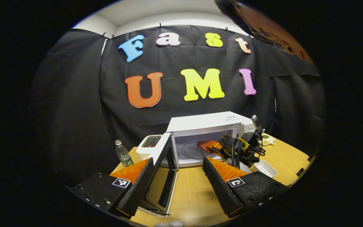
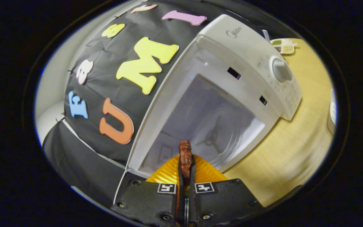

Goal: Open the microwave oven with the left hand, put the food in, and close the microwave oven.

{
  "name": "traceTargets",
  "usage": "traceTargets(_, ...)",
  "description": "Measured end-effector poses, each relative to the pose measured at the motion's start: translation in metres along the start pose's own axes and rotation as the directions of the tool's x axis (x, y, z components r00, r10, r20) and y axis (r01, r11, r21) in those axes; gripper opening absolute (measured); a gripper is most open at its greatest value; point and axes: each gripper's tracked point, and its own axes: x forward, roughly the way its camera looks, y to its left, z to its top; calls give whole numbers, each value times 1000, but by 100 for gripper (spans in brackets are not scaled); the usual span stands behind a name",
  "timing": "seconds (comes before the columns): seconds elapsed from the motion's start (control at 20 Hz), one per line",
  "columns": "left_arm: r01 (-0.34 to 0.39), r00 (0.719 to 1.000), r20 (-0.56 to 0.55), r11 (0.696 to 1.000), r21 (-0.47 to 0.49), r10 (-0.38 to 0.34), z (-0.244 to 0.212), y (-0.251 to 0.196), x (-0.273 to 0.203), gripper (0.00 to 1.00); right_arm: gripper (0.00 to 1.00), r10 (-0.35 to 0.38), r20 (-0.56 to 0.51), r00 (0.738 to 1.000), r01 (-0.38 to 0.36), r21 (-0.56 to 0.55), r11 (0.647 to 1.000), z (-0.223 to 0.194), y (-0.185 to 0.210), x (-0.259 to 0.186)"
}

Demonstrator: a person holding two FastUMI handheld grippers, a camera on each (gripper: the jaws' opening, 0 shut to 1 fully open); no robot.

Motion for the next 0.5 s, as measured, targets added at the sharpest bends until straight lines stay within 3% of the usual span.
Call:
traceTargets(0.2,-3,1000,-6,1000,14,3,-3,8,2,95,8,-139,76,987,143,-47,989,-9,-27,34)
traceTargets(0.4,-4,1000,-11,1000,18,4,-5,11,2,95,8,-151,75,986,155,-42,987,-26,-26,69)
traceTargets(0.45,-2,1000,-14,1000,18,2,-6,11,3,95,0,-158,78,984,164,-74,984,-30,-28,76)
traceTargets(0.5,-2,1000,-13,1000,17,2,-5,10,2,95,10,-142,87,986,150,-95,984,-28,-26,83)
